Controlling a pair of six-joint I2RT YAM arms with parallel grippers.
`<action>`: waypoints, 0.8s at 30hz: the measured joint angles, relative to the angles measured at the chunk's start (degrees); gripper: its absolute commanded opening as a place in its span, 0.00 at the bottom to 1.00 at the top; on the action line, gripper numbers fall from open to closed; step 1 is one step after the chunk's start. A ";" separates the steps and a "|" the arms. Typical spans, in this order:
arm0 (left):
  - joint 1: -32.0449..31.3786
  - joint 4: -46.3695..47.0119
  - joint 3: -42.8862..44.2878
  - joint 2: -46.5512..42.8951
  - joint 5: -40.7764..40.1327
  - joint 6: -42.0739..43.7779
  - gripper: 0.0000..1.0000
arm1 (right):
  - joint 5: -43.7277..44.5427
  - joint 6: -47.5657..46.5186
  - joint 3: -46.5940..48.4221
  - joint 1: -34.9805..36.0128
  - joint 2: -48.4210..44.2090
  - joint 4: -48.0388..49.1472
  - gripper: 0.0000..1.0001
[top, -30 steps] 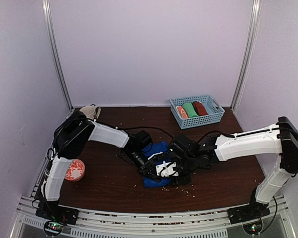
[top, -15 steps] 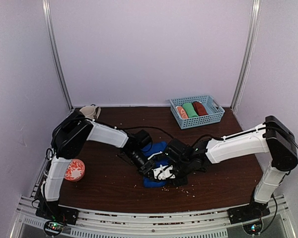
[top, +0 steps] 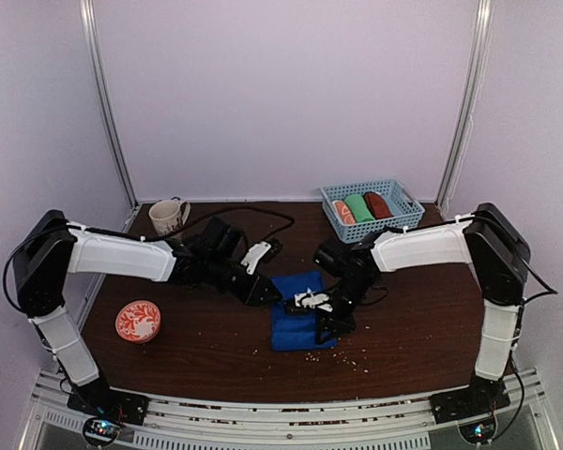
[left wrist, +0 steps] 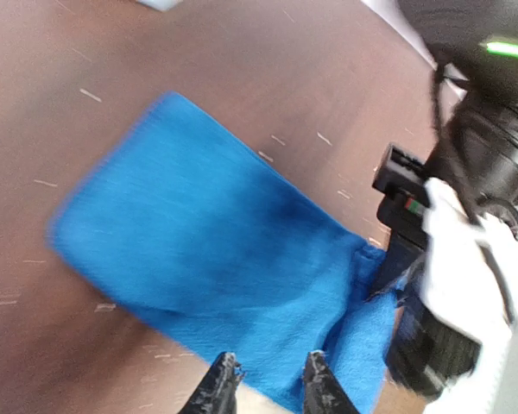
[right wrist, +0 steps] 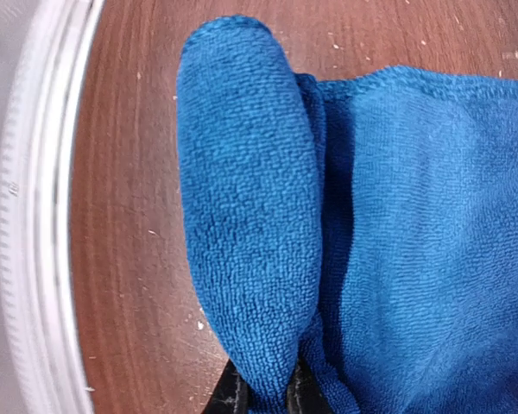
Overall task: Roll the towels
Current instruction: Roll the towel at the center of the board.
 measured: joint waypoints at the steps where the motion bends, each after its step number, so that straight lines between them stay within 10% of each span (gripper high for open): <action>1: -0.66 1.86 -2.12 -2.23 -3.65 0.17 0.29 | -2.69 0.00 2.47 -1.29 2.21 -2.82 0.07; 5: -9.79 7.50 -9.35 -10.56 -26.97 4.66 0.49 | -11.85 -0.22 10.82 -5.51 10.47 -12.90 0.07; 7: -15.54 10.29 -11.10 -12.00 -37.75 8.15 0.90 | -15.63 -0.50 14.36 -6.95 14.27 -17.55 0.07; 13: -18.49 9.33 -6.49 -5.77 -58.75 8.66 0.70 | -22.91 -2.10 20.46 -9.31 21.35 -27.56 0.07; 24: -22.56 10.51 -10.14 -13.70 -44.50 24.59 0.66 | -22.62 4.00 20.68 -9.40 21.64 -28.28 0.08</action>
